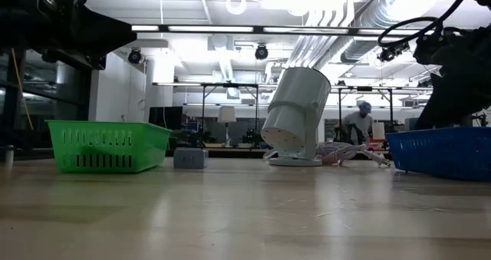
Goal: Pick & Place Office items
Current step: Put the blue charger adapter into the blue bin, then put the purple charger adapter into the blue bin
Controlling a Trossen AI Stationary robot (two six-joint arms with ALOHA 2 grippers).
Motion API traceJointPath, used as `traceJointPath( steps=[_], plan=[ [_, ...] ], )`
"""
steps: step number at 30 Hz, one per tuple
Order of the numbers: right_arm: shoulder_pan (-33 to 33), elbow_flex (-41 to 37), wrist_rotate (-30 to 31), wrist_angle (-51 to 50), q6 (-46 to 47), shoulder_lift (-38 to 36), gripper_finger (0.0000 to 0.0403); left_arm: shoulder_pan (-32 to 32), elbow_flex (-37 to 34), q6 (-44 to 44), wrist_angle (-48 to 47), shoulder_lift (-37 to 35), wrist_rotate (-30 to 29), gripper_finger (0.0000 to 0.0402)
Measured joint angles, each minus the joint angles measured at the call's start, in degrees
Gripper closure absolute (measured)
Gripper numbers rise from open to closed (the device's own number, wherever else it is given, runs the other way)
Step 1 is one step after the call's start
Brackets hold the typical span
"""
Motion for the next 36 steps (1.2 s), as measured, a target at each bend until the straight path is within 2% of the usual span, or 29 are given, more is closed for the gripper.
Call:
traceJointPath(
  steps=[13, 23, 36],
  plan=[
    [0.0, 0.0, 0.0, 0.0, 0.0, 0.0, 0.0210, 0.0, 0.0, 0.0, 0.0, 0.0, 0.0, 0.0298],
    [0.0, 0.0, 0.0, 0.4, -0.6, 0.0, 0.0211, 0.0, 0.0, 0.0, 0.0, 0.0, 0.0, 0.0298],
    [-1.9, 0.1, -0.6, 9.2, -14.2, -2.2, 0.0211, 0.0, 0.0, 0.0, 0.0, 0.0, 0.0, 0.0298]
  ],
)
